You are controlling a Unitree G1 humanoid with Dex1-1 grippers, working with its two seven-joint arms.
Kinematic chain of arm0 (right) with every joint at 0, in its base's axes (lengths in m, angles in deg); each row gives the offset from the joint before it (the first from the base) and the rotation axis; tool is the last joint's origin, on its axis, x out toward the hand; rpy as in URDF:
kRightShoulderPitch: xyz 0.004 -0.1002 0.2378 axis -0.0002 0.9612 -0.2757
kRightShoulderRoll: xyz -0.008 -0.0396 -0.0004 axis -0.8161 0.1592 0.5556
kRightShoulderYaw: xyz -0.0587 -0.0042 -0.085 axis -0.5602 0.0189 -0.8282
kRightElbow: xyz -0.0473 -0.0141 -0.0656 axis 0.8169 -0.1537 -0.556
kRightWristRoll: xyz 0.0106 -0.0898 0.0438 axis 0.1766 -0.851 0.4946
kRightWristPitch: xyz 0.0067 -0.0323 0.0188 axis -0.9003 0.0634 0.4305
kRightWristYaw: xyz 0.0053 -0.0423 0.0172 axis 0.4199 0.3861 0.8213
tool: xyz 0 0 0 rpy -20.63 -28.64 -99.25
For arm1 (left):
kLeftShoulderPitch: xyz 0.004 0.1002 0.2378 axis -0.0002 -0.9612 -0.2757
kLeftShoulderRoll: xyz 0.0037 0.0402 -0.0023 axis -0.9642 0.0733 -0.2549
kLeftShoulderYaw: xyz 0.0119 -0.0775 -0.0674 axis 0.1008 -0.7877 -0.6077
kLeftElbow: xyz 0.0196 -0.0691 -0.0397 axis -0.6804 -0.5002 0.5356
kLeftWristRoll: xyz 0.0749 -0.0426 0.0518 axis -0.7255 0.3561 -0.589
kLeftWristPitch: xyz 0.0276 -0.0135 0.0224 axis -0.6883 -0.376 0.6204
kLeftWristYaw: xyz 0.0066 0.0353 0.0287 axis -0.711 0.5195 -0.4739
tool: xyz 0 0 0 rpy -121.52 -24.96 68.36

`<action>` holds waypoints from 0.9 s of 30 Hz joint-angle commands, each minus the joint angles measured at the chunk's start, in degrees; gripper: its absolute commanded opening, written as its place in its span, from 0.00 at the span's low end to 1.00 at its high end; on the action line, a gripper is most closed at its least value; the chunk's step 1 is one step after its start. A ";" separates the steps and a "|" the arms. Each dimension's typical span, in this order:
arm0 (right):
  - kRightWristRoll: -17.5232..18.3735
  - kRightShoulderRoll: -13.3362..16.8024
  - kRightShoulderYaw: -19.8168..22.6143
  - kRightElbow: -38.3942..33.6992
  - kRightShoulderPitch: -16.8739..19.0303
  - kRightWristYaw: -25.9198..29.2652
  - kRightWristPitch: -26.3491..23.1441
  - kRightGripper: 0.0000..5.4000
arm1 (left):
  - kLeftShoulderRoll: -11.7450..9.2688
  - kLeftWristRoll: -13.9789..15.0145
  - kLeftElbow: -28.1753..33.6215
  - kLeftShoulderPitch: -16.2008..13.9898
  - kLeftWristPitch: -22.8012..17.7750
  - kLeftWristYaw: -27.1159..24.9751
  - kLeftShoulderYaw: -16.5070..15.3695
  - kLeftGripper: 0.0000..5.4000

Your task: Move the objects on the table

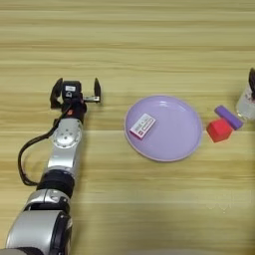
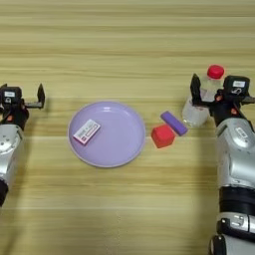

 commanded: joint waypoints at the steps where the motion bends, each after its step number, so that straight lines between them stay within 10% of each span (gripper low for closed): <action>1: 0.40 1.62 1.08 5.77 -3.62 0.54 1.35 0.99 | -0.19 0.20 1.08 -0.56 -1.38 -0.46 -0.06 1.00; 15: 0.33 1.03 0.00 9.62 -4.40 1.71 3.34 0.99 | -0.32 0.20 1.38 -0.68 -1.66 -0.71 -0.32 1.00; 27: 0.40 0.13 -1.34 7.16 -3.26 2.70 2.42 0.77 | -0.32 0.19 1.41 -0.69 -1.71 -0.67 -0.43 1.00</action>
